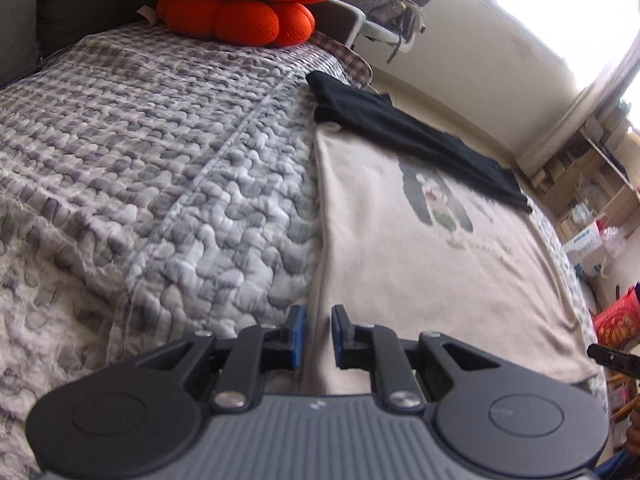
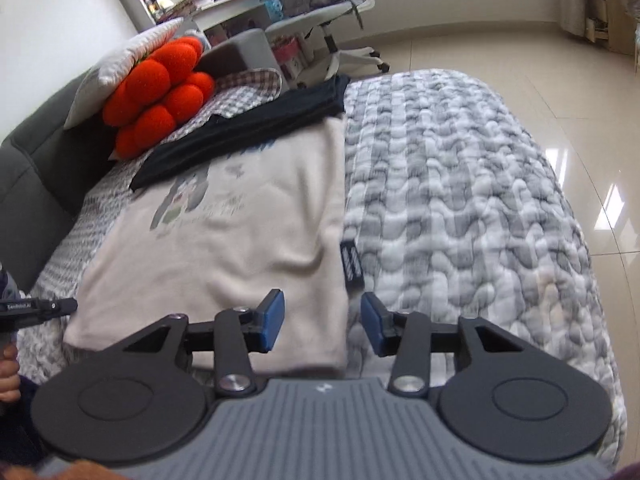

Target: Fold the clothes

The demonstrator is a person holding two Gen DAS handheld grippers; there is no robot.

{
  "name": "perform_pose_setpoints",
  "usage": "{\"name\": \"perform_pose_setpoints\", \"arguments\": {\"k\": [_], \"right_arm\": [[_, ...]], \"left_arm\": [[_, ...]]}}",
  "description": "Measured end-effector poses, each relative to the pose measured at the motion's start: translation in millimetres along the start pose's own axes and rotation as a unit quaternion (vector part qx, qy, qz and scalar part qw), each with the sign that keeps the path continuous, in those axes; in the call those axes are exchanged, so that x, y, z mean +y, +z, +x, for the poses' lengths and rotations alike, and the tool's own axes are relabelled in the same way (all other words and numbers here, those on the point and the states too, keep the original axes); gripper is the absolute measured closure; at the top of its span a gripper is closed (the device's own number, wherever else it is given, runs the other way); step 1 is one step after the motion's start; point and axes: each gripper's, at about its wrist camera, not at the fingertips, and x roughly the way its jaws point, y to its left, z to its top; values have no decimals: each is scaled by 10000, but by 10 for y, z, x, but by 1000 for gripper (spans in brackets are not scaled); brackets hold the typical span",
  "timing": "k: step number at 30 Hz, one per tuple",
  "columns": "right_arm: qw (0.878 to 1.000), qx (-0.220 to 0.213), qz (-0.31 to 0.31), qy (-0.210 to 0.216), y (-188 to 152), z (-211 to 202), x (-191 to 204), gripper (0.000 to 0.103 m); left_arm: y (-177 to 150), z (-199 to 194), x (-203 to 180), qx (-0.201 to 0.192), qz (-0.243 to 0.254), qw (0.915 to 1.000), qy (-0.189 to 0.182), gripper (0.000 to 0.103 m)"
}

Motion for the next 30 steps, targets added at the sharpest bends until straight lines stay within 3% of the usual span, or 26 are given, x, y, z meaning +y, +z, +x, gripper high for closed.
{"name": "perform_pose_setpoints", "arguments": {"k": [9, 13, 18, 30], "right_arm": [[9994, 81, -266, -196, -103, 5, 101, 80], [9993, 75, -257, -249, -113, 24, 108, 80], [9991, 91, -266, -312, -116, 53, 140, 78], [9986, -3, -368, -368, -187, 35, 164, 78]], "left_arm": [[-36, -7, -4, -28, 68, 10000, -7, 89], [-54, -11, -12, -9, 91, 10000, -5, 86], [-56, -21, 17, 17, 2, 10000, -56, 74], [-37, -57, 152, 8, -501, 9980, -383, 66]]}}
